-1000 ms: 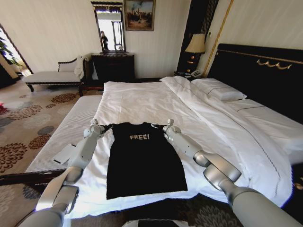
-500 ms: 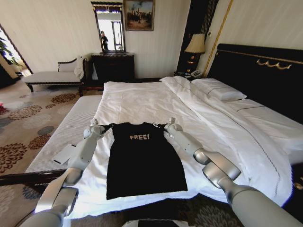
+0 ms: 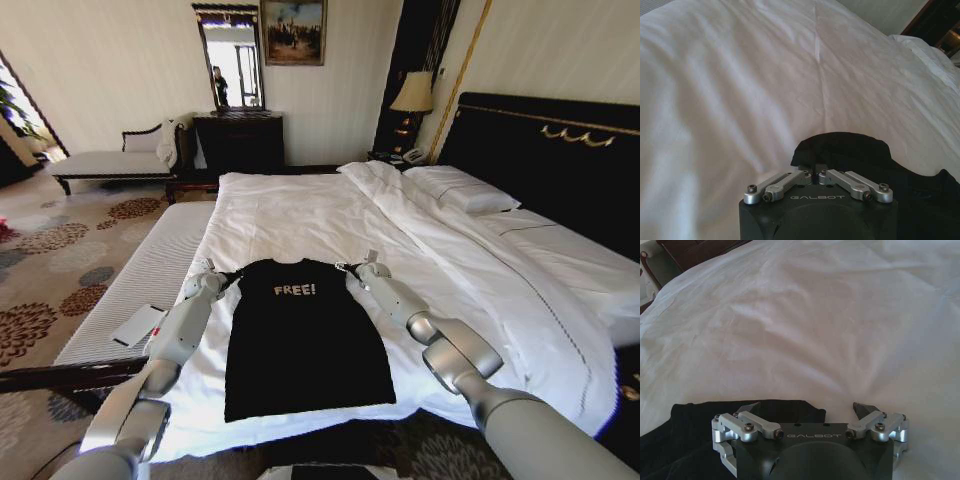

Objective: Fold the clothes on the bed.

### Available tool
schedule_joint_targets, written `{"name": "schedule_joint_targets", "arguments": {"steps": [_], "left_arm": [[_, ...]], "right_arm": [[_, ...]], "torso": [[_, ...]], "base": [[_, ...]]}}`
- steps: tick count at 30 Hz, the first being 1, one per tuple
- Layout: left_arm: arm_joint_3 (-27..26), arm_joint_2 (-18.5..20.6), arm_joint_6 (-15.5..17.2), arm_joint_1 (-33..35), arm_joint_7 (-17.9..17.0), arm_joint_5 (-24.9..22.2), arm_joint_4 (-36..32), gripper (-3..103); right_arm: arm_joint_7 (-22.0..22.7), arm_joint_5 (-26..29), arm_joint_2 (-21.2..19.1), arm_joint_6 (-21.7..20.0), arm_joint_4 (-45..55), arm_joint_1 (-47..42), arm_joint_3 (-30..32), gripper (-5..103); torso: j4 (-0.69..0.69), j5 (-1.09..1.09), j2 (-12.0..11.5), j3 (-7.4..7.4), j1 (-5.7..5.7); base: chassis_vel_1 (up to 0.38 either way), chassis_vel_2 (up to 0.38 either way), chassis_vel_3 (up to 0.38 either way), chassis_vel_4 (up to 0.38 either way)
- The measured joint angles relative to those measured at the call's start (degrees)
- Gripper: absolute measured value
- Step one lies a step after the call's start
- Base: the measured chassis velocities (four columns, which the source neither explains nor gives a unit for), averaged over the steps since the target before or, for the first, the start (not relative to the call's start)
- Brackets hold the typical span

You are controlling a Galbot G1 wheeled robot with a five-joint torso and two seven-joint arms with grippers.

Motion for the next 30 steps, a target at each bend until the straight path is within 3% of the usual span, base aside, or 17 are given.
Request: {"name": "schedule_joint_targets", "arguments": {"steps": [6, 13, 16, 20, 22, 23, 25, 30], "left_arm": [[0.2, 0.0, -0.1, 0.1, 0.0, 0.0, -0.2, 1], [0.4, 0.1, -0.3, 0.1, 0.1, 0.0, -0.4, 1], [0.5, 0.1, -0.4, 0.1, 0.1, 0.1, -0.4, 1], [0.8, 0.1, -0.8, 0.1, 0.3, 0.4, -0.4, 1], [0.9, 0.1, -0.8, 0.1, 0.3, 0.4, -0.4, 1], [1.0, 0.1, -0.9, 0.1, 0.3, 0.6, -0.4, 1], [1.0, 0.1, -1.0, 0.1, 0.3, 0.6, -0.4, 1], [1.1, 0.2, -1.5, -0.3, 0.7, 0.8, -0.4, 1]], "right_arm": [[-1.0, 2.0, 1.1, -0.5, -0.6, 0.0, 1.3, 102], [-2.5, -0.1, 1.7, 0.6, -1.8, -0.4, 1.6, 72], [-3.1, -0.6, 1.6, 0.9, -2.1, -0.5, 1.8, 66], [-4.9, -1.6, 1.5, 2.1, -2.9, -0.6, 2.4, 44], [-5.2, -1.8, 1.5, 2.3, -3.0, -0.6, 2.4, 44], [-5.5, -2.0, 1.6, 2.8, -3.2, -0.6, 2.7, 34], [-5.6, -2.0, 1.6, 3.0, -3.3, -0.6, 2.8, 34], [-7.4, -2.1, 1.8, 5.0, -3.9, -0.4, 3.6, 7]], "torso": [[-0.01, 0.00, 0.0, 0.00, 0.00], [-0.01, 0.00, 0.0, 0.00, 0.00], [-0.01, 0.00, 0.0, 0.00, 0.00], [-0.01, 0.00, 0.0, 0.00, 0.00], [-0.01, 0.00, 0.0, 0.00, 0.00], [-0.01, 0.00, 0.0, 0.00, 0.00], [-0.01, 0.00, 0.0, 0.00, 0.00], [-0.02, 0.00, 0.0, 0.00, 0.00]], "base": [[0.000, 0.000, 0.000, 0.000], [0.000, 0.000, 0.000, 0.000], [0.000, 0.000, 0.000, 0.000], [0.000, 0.000, 0.000, 0.000], [0.000, 0.000, 0.000, 0.000], [0.000, 0.000, 0.000, 0.000], [0.000, 0.000, 0.000, 0.000], [0.000, 0.000, 0.000, 0.000]]}}
